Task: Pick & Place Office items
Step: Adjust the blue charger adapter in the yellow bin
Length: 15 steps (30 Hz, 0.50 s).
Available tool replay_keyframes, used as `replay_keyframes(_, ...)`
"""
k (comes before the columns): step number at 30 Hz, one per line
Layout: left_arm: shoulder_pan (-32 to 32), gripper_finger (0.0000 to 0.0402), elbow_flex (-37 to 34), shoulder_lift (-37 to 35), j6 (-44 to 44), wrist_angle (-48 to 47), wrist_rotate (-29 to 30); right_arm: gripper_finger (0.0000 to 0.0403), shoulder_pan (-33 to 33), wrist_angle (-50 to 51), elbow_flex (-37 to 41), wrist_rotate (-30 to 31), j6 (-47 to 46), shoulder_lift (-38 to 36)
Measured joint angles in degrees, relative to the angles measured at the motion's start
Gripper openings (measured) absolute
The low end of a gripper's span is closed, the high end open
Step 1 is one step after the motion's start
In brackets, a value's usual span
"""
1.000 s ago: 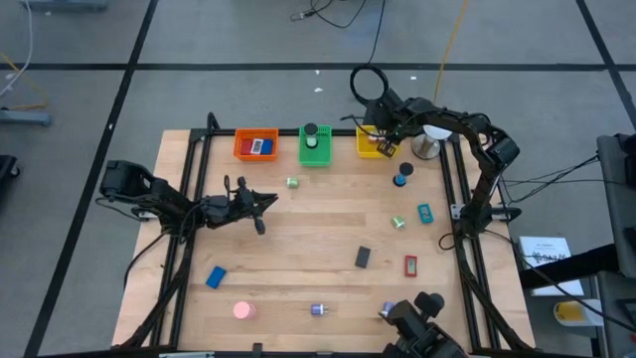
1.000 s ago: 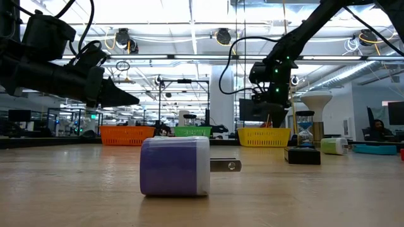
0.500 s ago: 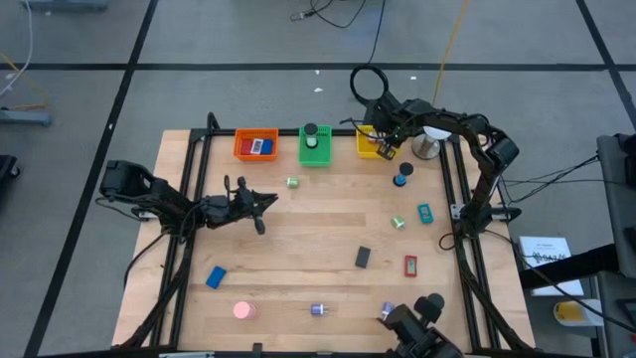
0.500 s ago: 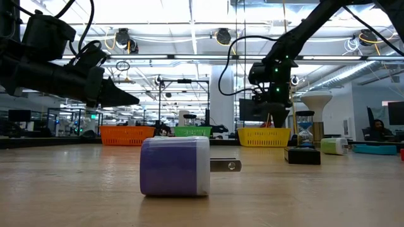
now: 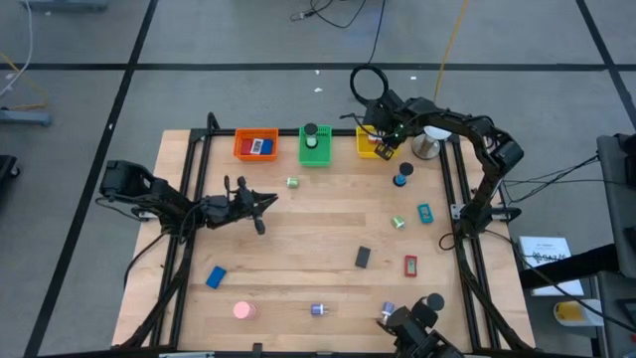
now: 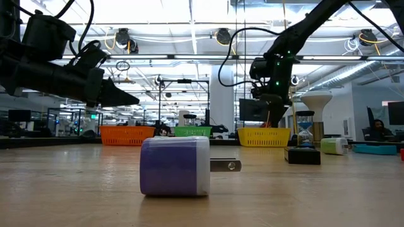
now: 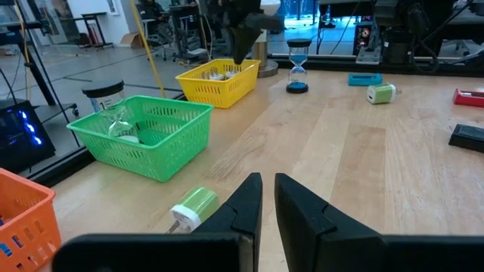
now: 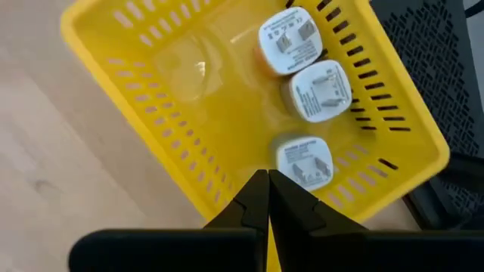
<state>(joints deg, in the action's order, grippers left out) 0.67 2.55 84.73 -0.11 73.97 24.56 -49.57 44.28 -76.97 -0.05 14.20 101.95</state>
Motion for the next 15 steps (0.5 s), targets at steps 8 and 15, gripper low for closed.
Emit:
replay_keyframes(8,0.0,0.0035,0.0,0.0,-0.4,0.0,0.0,0.0001,-0.8,0.7,0.0,1.7,0.0,1.0)
replay_keyframes(15,0.0,0.0035,0.0,0.0,-0.4,0.0,0.0,0.0001,-1.1,1.0,0.1,1.7,-0.2,1.8)
